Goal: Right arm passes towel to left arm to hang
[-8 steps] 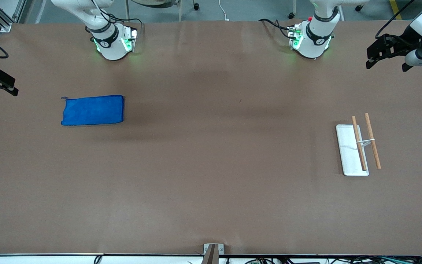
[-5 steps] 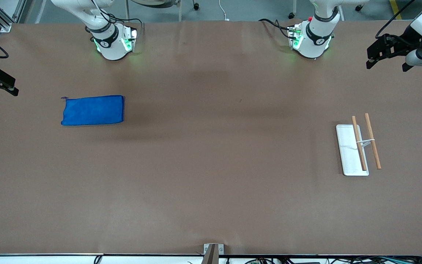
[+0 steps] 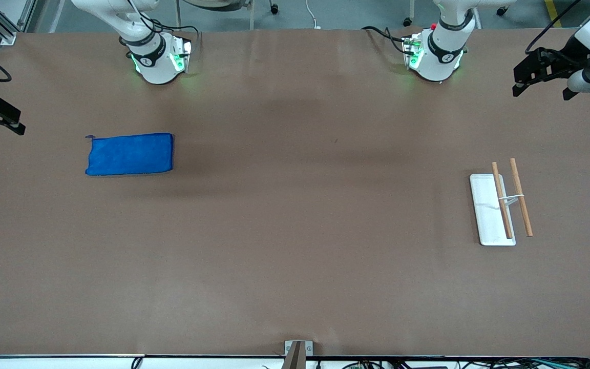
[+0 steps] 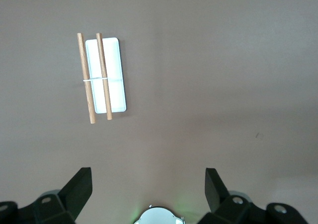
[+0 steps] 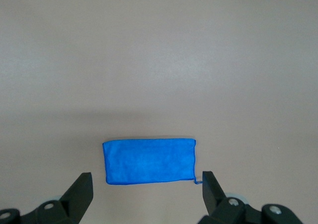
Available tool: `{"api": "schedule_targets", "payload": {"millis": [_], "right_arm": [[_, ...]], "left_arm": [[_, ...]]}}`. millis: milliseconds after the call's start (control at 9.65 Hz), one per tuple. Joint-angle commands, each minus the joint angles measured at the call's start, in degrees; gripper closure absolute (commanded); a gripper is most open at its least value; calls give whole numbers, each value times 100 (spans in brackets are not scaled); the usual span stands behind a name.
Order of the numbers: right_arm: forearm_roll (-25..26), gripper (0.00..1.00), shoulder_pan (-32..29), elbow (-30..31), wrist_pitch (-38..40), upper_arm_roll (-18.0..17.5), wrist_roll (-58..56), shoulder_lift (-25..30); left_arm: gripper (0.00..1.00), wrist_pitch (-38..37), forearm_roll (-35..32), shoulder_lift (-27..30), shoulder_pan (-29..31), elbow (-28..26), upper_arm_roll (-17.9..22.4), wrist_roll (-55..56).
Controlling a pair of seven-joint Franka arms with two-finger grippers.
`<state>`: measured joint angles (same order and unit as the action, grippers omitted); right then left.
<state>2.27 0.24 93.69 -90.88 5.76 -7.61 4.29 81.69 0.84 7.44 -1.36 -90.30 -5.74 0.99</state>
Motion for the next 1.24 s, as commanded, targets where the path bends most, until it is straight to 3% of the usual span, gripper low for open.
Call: {"api": "schedule_targets", "payload": {"millis": [0,207,518,829,1036,1140], "right_arm": [[-113,3,-164,176,-52,-75,40,37],[-113,3,-330,666,-314,-75,-12,54],[-104,4,-480,2087,-1463,-66,-30,151],[-104,5,-498,3782,-3629,-58,-30,73],[-104,5,-489,4725,-5081,-58,-30,-295],[-104,5,-489,5016,-5436,-66,-30,-480]], "left_arm": [[0,-39,-13,-137,13,-41,-6,-54],[0,-39,-22,-172,4,-41,-6,-29],[0,-214,-49,-164,12,-32,-23,-20],[0,-224,-49,-409,-49,275,-67,7],[0,-233,-22,-489,-23,241,-76,7],[0,-233,-22,-541,3,249,-76,16]]}}
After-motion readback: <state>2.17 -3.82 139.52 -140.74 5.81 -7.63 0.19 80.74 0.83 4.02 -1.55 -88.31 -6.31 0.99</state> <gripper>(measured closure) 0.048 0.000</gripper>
